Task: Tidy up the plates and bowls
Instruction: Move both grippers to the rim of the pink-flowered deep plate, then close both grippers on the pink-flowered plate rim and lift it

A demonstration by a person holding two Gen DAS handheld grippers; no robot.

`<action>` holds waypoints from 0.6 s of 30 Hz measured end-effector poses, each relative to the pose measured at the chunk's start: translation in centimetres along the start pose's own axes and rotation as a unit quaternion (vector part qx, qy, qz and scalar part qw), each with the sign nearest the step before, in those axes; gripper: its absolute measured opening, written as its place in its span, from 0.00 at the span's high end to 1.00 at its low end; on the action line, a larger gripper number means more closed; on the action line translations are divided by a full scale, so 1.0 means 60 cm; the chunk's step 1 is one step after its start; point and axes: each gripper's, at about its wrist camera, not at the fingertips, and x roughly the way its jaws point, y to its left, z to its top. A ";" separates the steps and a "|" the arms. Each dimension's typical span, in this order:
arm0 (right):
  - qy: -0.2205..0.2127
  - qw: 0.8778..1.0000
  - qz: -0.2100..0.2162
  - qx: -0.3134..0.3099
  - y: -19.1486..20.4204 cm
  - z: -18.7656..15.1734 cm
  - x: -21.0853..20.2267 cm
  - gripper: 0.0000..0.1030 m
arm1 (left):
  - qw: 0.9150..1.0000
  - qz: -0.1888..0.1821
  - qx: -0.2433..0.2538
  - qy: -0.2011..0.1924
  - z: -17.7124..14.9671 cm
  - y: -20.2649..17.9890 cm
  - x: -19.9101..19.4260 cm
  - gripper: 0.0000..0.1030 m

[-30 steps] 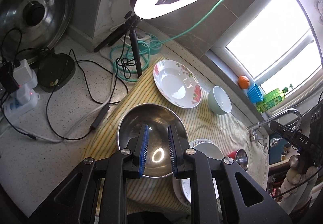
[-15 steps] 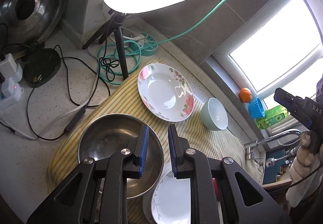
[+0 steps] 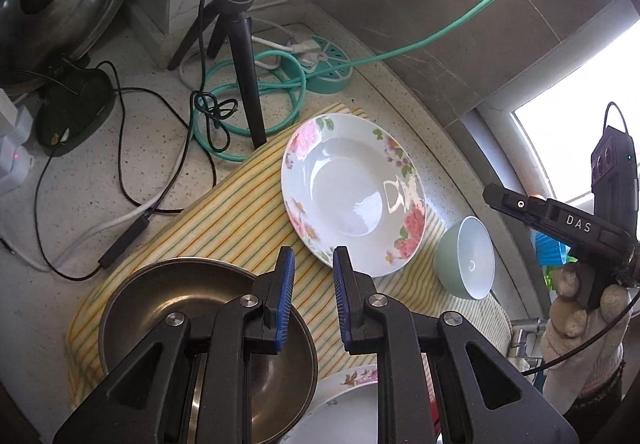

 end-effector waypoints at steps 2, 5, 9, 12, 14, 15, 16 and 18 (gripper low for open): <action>0.017 1.000 0.011 0.011 -0.016 0.009 0.026 0.75 | 1.000 -0.007 -0.021 0.009 0.004 0.005 0.012 0.84; 0.033 0.999 0.021 0.023 -0.034 0.020 0.056 0.75 | 0.999 -0.004 -0.036 0.018 0.008 0.007 0.028 0.84; 0.050 0.998 0.027 0.023 -0.043 0.028 0.081 0.75 | 0.999 0.011 -0.046 0.020 0.014 0.004 0.042 0.84; 0.063 0.997 0.031 0.015 -0.044 0.032 0.096 0.75 | 0.998 0.019 -0.057 0.024 0.020 0.004 0.054 0.84; 0.069 0.997 0.032 0.010 -0.044 0.034 0.105 0.75 | 0.997 0.020 -0.062 0.028 0.025 0.002 0.064 0.84; 0.073 0.997 0.031 0.008 -0.045 0.036 0.110 0.75 | 0.998 0.023 -0.061 0.027 0.026 0.000 0.066 0.84; 0.075 0.997 0.030 0.007 -0.045 0.037 0.114 0.75 | 0.998 0.029 -0.058 0.025 0.027 -0.003 0.068 0.84; 0.078 0.996 0.031 0.006 -0.049 0.040 0.121 0.75 | 0.997 0.037 -0.061 0.024 0.028 -0.004 0.075 0.84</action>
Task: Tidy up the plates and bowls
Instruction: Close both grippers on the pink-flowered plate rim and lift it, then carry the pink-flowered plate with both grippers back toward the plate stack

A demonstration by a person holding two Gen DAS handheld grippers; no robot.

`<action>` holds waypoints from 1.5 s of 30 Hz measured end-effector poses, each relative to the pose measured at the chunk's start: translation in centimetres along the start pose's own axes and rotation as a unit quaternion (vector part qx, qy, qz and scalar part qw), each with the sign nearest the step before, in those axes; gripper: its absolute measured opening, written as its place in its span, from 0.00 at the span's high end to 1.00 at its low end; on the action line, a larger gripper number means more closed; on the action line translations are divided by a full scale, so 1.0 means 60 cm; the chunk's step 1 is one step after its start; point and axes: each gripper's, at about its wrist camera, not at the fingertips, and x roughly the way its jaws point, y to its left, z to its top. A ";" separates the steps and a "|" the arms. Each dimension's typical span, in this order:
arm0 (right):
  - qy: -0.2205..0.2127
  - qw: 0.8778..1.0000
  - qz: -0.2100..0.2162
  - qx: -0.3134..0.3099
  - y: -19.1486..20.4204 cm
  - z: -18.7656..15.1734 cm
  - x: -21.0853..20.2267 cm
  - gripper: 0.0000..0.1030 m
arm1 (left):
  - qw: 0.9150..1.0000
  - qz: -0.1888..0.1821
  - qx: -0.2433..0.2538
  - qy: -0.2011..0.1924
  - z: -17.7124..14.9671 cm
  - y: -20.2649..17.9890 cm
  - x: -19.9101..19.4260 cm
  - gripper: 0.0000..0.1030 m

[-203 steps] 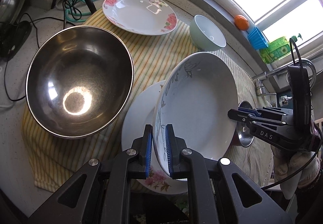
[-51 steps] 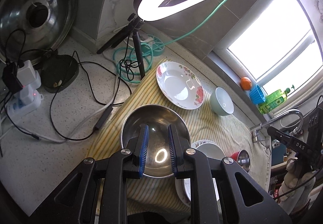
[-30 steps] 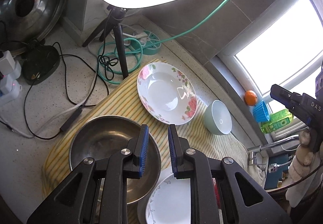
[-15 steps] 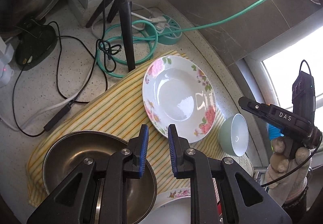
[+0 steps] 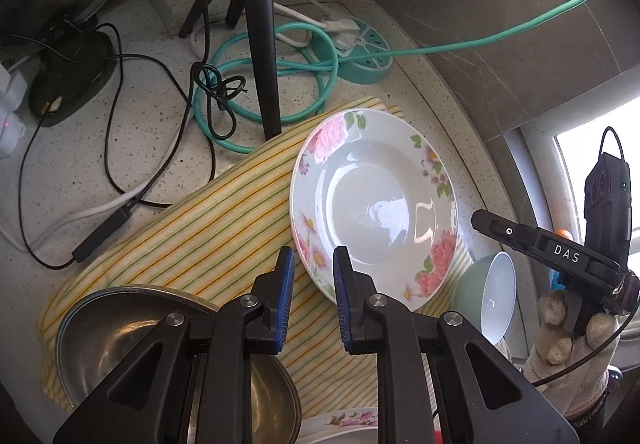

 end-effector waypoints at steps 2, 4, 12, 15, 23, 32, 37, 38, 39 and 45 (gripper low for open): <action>0.002 1.000 0.001 0.001 -0.004 0.003 0.005 0.76 | 1.000 0.004 -0.002 0.000 0.002 -0.002 0.005 0.84; 0.006 1.000 0.001 0.001 -0.007 0.006 0.010 0.76 | 1.000 0.013 -0.003 -0.005 0.007 -0.002 0.008 0.84; 0.017 1.000 0.001 0.003 -0.013 0.016 0.037 0.78 | 1.000 0.021 -0.012 0.001 0.013 0.001 0.026 0.84; 0.018 1.000 0.001 0.002 -0.013 0.019 0.041 0.79 | 1.000 0.023 -0.009 0.002 0.015 -0.003 0.031 0.84; 0.022 1.000 0.000 0.005 -0.016 0.026 0.052 0.81 | 1.000 0.024 -0.013 0.011 0.023 -0.006 0.047 0.84; 0.023 1.000 -0.002 0.010 -0.020 0.033 0.066 0.85 | 1.000 0.027 -0.008 0.010 0.027 -0.005 0.056 0.84; 0.024 1.000 -0.004 0.012 -0.021 0.034 0.067 0.86 | 1.000 0.027 -0.002 0.013 0.029 -0.008 0.059 0.84; 0.025 1.000 -0.004 0.012 -0.021 0.035 0.068 0.87 | 1.000 0.026 0.000 0.014 0.029 -0.010 0.061 0.84; 0.025 1.000 -0.004 0.013 -0.021 0.035 0.069 0.87 | 1.000 0.026 0.001 0.016 0.030 -0.011 0.063 0.84; 0.028 0.999 -0.002 0.017 -0.025 0.036 0.071 0.89 | 0.999 0.026 0.001 0.020 0.033 -0.013 0.071 0.84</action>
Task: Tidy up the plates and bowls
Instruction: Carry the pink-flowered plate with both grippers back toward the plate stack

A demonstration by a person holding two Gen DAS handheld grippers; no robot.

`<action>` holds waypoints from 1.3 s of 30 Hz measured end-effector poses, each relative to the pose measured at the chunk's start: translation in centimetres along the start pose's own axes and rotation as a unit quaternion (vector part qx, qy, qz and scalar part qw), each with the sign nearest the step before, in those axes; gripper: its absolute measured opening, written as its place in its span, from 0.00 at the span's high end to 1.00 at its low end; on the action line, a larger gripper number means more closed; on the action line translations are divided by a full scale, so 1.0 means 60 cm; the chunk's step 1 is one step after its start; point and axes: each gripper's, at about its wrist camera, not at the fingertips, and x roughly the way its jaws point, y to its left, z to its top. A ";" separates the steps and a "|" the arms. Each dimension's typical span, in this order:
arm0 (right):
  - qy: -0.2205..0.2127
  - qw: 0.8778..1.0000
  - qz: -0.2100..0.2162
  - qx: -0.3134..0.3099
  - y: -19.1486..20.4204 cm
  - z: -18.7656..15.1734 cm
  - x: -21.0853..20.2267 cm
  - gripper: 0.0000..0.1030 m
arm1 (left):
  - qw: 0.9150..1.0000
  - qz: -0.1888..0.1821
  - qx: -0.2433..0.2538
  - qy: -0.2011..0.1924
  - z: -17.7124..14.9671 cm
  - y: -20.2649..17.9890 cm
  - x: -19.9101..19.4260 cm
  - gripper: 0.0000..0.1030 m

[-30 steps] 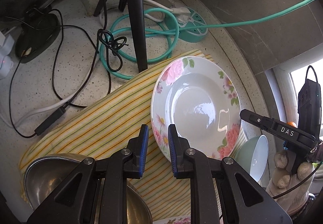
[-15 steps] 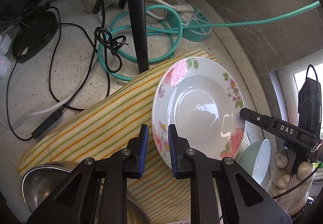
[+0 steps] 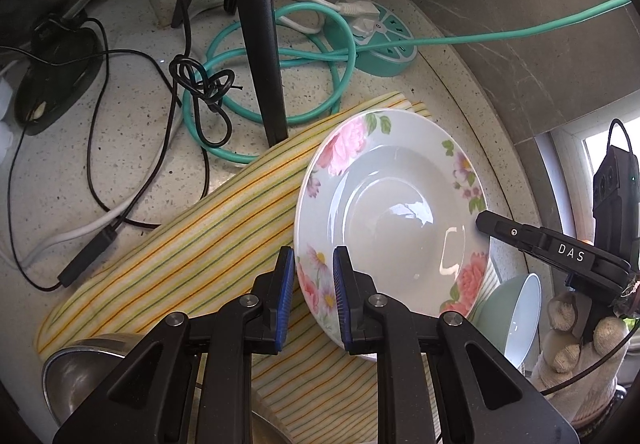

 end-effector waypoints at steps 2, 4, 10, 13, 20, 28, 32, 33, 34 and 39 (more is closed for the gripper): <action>0.001 1.000 0.001 0.003 -0.002 0.001 0.001 0.90 | 1.000 0.001 0.001 0.003 0.002 0.000 0.004 0.84; 0.003 1.000 0.001 0.005 -0.003 0.001 0.004 0.91 | 1.000 -0.003 -0.001 0.008 0.006 0.001 0.009 0.84; 0.005 1.000 0.003 0.008 -0.004 0.002 0.005 0.91 | 1.000 0.000 0.004 0.006 0.007 0.001 0.013 0.85; 0.007 1.000 0.004 0.009 -0.004 0.004 0.006 0.91 | 1.000 0.001 0.007 0.006 0.008 0.001 0.011 0.86; 0.007 1.000 0.013 0.016 -0.006 0.003 0.004 0.91 | 0.999 0.016 0.028 0.007 0.006 -0.006 0.014 0.86; 0.006 1.000 0.012 0.016 -0.004 -0.001 -0.002 0.91 | 0.999 0.016 0.033 0.005 0.007 -0.006 0.010 0.85; 0.006 1.000 0.014 0.016 0.001 -0.003 -0.007 0.91 | 0.999 0.015 0.035 0.002 0.010 -0.001 0.002 0.85; 0.005 1.000 0.013 0.017 0.003 -0.004 -0.008 0.91 | 0.999 0.014 0.035 0.002 0.010 0.000 -0.001 0.85; 0.005 1.000 0.013 0.018 0.004 -0.005 -0.010 0.91 | 0.999 0.013 0.036 0.002 0.010 0.001 -0.003 0.85; 0.002 1.000 0.012 0.016 0.012 -0.006 -0.021 0.91 | 0.999 0.011 0.041 -0.002 0.011 0.004 -0.012 0.85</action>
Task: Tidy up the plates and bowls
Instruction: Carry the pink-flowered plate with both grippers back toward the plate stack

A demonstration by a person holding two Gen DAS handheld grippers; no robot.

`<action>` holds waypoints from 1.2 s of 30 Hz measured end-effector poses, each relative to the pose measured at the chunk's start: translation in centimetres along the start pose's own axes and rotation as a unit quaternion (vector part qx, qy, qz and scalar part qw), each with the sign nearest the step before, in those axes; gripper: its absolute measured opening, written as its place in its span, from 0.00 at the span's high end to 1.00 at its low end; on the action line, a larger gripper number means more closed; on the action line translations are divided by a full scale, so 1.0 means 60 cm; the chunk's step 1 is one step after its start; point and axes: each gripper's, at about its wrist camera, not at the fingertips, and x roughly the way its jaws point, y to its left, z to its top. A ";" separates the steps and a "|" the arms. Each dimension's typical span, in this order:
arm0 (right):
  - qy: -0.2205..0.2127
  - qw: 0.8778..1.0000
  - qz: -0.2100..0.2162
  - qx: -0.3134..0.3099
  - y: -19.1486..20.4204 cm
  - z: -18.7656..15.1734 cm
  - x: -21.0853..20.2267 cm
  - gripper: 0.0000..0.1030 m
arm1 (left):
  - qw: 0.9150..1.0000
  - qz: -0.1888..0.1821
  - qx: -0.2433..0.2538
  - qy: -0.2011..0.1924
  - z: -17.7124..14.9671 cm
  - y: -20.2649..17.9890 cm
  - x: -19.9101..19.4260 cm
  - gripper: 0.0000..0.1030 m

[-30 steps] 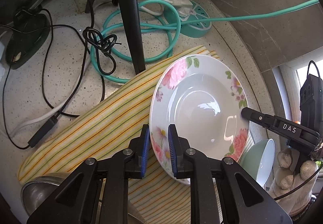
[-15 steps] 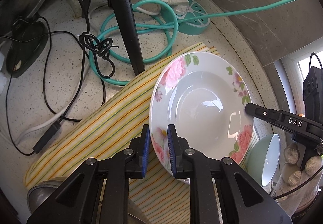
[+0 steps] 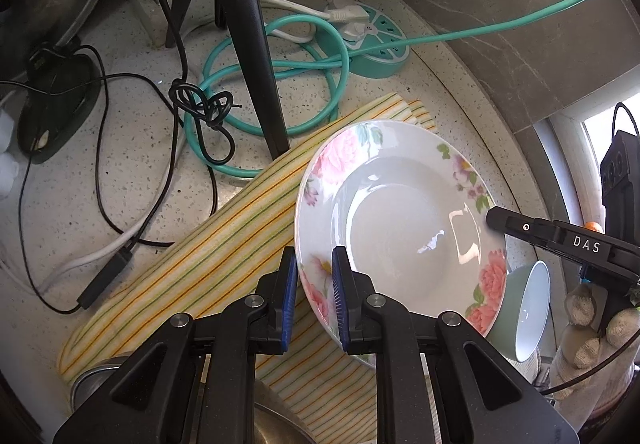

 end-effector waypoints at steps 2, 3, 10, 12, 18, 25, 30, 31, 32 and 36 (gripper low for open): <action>-0.003 1.000 -0.004 0.000 0.003 -0.003 -0.004 0.91 | 1.000 -0.001 0.003 0.000 -0.001 0.001 -0.002 0.85; -0.004 1.000 -0.003 0.001 0.003 -0.004 -0.006 0.91 | 1.000 -0.002 0.004 0.000 -0.001 0.001 -0.003 0.85; -0.010 1.000 -0.006 0.012 0.002 -0.016 -0.015 0.91 | 1.000 -0.009 0.013 0.000 -0.006 -0.001 -0.011 0.85; -0.012 1.000 -0.007 0.015 0.003 -0.020 -0.020 0.91 | 1.000 -0.013 0.015 -0.001 -0.007 -0.001 -0.016 0.85; -0.020 1.000 -0.010 0.019 0.010 -0.035 -0.038 0.91 | 0.999 -0.025 0.024 -0.007 -0.012 0.000 -0.043 0.85; -0.036 0.999 -0.015 0.028 0.020 -0.057 -0.072 0.91 | 0.998 -0.040 0.038 -0.015 -0.021 -0.004 -0.076 0.85; -0.046 0.998 -0.022 0.036 0.027 -0.079 -0.097 0.91 | 0.997 -0.051 0.054 -0.017 -0.032 -0.009 -0.097 0.85; -0.049 0.998 -0.024 0.038 0.028 -0.084 -0.103 0.91 | 0.997 -0.053 0.056 -0.017 -0.033 -0.011 -0.100 0.85; -0.052 0.998 -0.025 0.040 0.028 -0.090 -0.108 0.91 | 0.997 -0.056 0.060 -0.016 -0.036 -0.013 -0.103 0.85; -0.062 0.996 -0.030 0.052 0.032 -0.113 -0.127 0.91 | 0.995 -0.065 0.074 -0.014 -0.046 -0.016 -0.113 0.85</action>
